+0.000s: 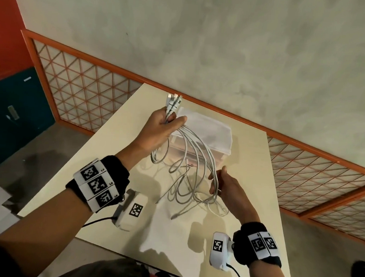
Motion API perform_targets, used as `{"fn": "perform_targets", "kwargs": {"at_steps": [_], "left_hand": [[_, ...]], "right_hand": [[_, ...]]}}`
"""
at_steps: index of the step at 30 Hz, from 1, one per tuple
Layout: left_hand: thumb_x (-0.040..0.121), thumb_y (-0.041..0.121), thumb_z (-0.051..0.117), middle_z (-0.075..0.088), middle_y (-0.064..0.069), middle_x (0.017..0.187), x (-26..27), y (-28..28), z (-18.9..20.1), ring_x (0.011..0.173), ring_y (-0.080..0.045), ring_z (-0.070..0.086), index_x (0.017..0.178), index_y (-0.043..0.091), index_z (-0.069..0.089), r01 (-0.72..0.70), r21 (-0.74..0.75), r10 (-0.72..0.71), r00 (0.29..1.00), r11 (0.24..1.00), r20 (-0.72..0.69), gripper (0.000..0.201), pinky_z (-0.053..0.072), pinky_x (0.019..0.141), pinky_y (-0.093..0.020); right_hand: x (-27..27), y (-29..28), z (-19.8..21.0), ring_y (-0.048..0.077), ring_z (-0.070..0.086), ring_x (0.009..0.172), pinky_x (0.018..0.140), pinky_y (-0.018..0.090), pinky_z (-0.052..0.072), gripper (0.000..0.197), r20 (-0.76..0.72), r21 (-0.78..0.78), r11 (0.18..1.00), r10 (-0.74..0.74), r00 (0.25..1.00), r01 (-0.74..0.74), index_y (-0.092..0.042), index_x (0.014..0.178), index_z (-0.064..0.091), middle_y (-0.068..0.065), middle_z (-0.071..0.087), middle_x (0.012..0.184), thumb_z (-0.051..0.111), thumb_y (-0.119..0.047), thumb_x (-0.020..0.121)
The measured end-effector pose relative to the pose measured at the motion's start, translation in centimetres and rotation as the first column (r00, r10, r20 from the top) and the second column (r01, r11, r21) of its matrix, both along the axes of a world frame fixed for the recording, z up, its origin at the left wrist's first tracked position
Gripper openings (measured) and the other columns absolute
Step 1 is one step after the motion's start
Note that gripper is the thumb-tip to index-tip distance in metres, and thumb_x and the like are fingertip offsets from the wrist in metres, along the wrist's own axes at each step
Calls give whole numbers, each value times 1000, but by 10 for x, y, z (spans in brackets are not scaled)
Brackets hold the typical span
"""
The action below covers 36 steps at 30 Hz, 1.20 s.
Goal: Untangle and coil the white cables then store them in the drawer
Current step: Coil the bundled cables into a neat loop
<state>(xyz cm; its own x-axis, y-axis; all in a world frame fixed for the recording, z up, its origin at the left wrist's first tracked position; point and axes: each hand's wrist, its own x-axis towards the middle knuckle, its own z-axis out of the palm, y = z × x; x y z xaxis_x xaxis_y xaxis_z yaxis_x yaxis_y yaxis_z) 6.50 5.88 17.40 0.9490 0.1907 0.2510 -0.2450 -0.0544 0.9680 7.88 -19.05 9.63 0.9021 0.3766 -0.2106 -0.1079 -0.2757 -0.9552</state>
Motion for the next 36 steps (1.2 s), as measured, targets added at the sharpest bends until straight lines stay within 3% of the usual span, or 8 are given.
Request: {"fn": "perform_targets", "kwargs": {"at_steps": [4, 8, 13, 21, 24, 30, 33, 36], "left_hand": [[91, 8, 57, 25, 13, 47, -5, -11, 3, 38, -2, 23, 58, 19, 27, 137, 91, -135, 990, 986, -29, 46, 25, 42, -12], [92, 9, 56, 22, 3, 53, -9, -24, 1, 38, -2, 25, 58, 18, 27, 183, 135, -181, 983, 974, -27, 45, 26, 44, -11], [92, 8, 55, 26, 13, 46, -6, -15, 4, 37, -2, 23, 60, 18, 27, 95, 47, -95, 996, 994, -3, 44, 26, 42, -12], [91, -5, 52, 26, 16, 39, 5, -20, 2, 38, 0, 22, 59, 19, 25, -1, -84, 8, 997, 996, 82, 48, 28, 45, -8], [90, -2, 54, 26, 15, 42, 7, -27, -7, 41, -1, 22, 59, 19, 24, 20, -56, -17, 998, 998, 63, 48, 28, 47, -11], [89, 10, 59, 26, 13, 45, 11, -34, -8, 45, -4, 22, 59, 22, 24, -4, 90, -1, 998, 996, 58, 47, 24, 49, -22], [88, 8, 59, 26, 13, 43, 11, -38, -4, 44, -4, 22, 58, 22, 23, -15, 69, 10, 997, 998, 76, 49, 25, 48, -20], [89, 3, 58, 24, 14, 44, 13, -33, 2, 42, -2, 21, 58, 20, 23, -45, -61, 50, 995, 997, 91, 50, 26, 46, -15]], "right_hand": [[0, 7, 15, 21, 53, 52, 75, 37, 52, 58, -48, -136, 980, 137, 989, -143, -7, 76, 72, 7, 48, 44, 30, -39, 102], [-1, 11, 23, 16, 61, 62, 67, 20, 52, 28, -14, -94, 965, 245, 969, -245, -6, 83, 69, 2, 65, 61, 45, -7, 97], [3, -7, -3, 8, 43, 55, 56, 17, 40, 36, 77, -19, 1000, 15, 997, -13, -8, 97, 62, -8, 49, 60, 35, -30, 103], [15, -37, -53, 18, 54, 98, 88, 28, 37, 23, 54, -515, 842, 217, 975, -159, -24, 113, 56, -7, 59, 101, 42, -12, 100], [20, -33, -43, 22, 41, 127, 107, 37, 33, 61, 93, -570, 804, 272, 958, -172, -15, 141, 36, 13, 45, 135, 57, -1, 85], [14, 4, 47, 1, 20, 144, 117, 23, 19, 94, 104, -162, 851, 518, 849, -499, -28, 150, 19, -10, 24, 157, 73, -7, 76], [8, 20, 61, 11, 44, 134, 112, 30, 34, 62, 10, -99, 795, 602, 798, -598, -32, 132, 47, 9, 53, 139, 74, -15, 78], [4, 34, 41, 23, 69, 80, 80, 32, 51, 14, 91, -84, 928, 370, 924, -363, -9, 84, 65, 10, 68, 68, 64, -22, 89]]}}
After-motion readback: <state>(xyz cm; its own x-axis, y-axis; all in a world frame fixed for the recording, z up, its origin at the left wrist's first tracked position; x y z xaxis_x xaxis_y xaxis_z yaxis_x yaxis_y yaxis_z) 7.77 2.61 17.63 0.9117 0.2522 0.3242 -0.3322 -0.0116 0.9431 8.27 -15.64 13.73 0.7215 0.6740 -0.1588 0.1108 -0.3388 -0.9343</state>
